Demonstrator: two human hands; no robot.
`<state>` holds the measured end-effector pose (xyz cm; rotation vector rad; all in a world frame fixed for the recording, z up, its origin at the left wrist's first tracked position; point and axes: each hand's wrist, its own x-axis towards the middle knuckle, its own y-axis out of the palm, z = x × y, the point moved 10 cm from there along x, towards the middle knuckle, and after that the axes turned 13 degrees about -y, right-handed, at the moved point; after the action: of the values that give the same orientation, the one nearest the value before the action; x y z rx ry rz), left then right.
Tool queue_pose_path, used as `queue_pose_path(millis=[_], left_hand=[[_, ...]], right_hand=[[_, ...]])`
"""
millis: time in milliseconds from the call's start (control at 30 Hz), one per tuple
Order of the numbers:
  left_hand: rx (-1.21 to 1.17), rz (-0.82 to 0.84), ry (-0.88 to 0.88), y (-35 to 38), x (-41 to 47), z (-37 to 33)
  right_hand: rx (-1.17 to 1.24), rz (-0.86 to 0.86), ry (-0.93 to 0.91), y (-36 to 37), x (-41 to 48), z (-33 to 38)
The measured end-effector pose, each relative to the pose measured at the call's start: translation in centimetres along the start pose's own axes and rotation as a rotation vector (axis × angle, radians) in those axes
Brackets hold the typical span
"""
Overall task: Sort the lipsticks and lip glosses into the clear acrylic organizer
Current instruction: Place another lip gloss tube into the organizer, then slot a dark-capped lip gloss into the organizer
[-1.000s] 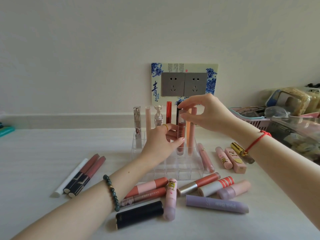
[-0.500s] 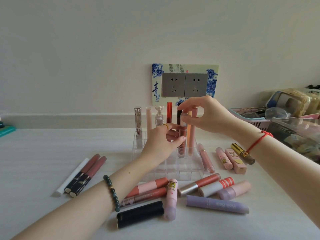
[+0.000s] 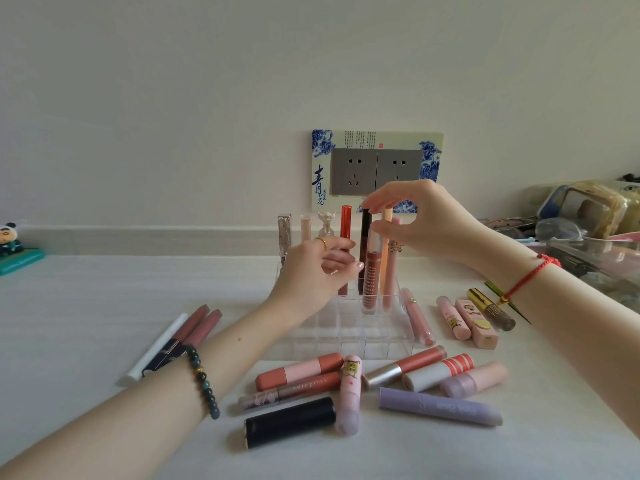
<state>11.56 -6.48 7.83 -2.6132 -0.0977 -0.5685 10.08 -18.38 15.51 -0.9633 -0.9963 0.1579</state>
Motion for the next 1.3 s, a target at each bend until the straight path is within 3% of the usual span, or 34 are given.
queue_pose_path(millis=[300,667,1000,1300], left_hand=[[-0.058,-0.135,-0.043,-8.7,-0.5,1.3],[0.053,-0.219,-0.146,-17.8,-3.7,6.9],[0.213,-0.118,-0.3,-18.9,-5.0,13.9],[0.122,0.063,-0.368,-16.1,-3.5,16.5]], right_hand=[[-0.019,-0.02,-0.097,0.9,1.5,4.1],[0.032,0.151,-0.291,10.1,3.8,10.8],[0.166,0.384,-0.419,19.9,2.4,14.8],[0.337,0.464,-0.432,22.4,0.2,16.4]])
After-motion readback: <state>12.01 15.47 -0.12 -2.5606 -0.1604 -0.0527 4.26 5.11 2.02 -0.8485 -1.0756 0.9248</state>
